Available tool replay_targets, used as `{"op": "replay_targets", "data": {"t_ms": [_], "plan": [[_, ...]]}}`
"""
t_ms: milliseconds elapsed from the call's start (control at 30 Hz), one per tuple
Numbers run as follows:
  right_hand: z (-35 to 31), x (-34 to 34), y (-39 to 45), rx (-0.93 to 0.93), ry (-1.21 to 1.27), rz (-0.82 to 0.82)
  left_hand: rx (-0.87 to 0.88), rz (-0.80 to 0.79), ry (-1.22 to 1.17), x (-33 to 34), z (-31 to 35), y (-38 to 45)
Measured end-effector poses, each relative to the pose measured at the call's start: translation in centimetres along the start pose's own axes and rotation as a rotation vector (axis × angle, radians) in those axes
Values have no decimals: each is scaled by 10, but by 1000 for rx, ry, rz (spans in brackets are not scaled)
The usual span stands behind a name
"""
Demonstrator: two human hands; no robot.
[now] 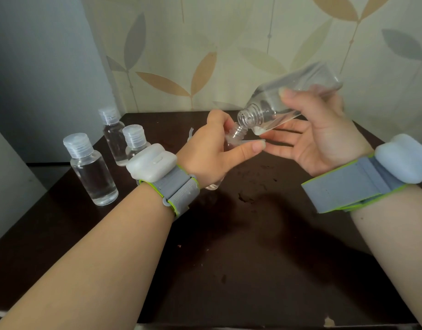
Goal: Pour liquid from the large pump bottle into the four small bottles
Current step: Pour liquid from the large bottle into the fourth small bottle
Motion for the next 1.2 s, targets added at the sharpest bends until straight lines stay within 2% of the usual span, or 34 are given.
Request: {"op": "replay_targets", "data": {"t_ms": [1200], "plan": [[-8,-3,1,-238,-189,-92,-3,-88,-34,6,0,-1]]}}
Point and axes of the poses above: each hand's wrist, its own y-axis towards the middle knuckle, its own x-axis out of the palm, z = x × y, the point moved 2 cm from there along y, towards the middle knuckle, and after that the axes turned 1 degree about -x, right-handed, at the moved point
